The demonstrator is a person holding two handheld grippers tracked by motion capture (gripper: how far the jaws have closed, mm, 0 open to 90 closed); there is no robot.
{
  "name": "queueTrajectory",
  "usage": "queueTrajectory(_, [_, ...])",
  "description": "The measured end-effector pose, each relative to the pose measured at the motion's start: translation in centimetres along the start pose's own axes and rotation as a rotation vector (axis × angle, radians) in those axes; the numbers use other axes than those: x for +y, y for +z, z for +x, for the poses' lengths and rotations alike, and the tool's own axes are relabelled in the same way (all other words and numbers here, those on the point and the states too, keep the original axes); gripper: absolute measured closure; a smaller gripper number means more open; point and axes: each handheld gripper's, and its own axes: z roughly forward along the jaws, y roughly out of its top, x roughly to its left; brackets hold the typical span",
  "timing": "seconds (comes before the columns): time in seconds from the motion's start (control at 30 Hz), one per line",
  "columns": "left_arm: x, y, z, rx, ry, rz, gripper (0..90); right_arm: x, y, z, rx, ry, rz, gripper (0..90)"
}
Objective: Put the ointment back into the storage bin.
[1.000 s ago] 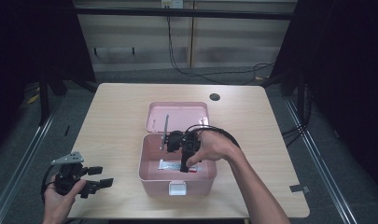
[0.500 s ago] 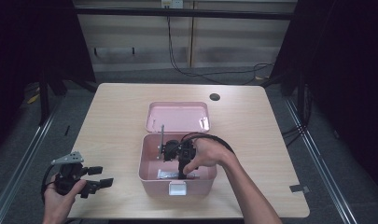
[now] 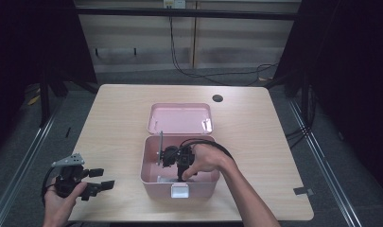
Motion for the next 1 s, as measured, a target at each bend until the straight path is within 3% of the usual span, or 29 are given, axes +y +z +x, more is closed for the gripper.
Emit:
queueTrajectory(0.43, [0.0, 0.0, 0.0, 0.001, -0.001, 0.000, 22.3, 0.4, 1.4, -0.3, 0.014, -0.017, 0.023, 71.9])
queueTrajectory(1.0, [0.0, -0.1, 0.1, 0.017, -0.009, -0.002, 22.3, 0.7, 2.6, -0.6, 0.075, -0.021, 0.036, 71.8])
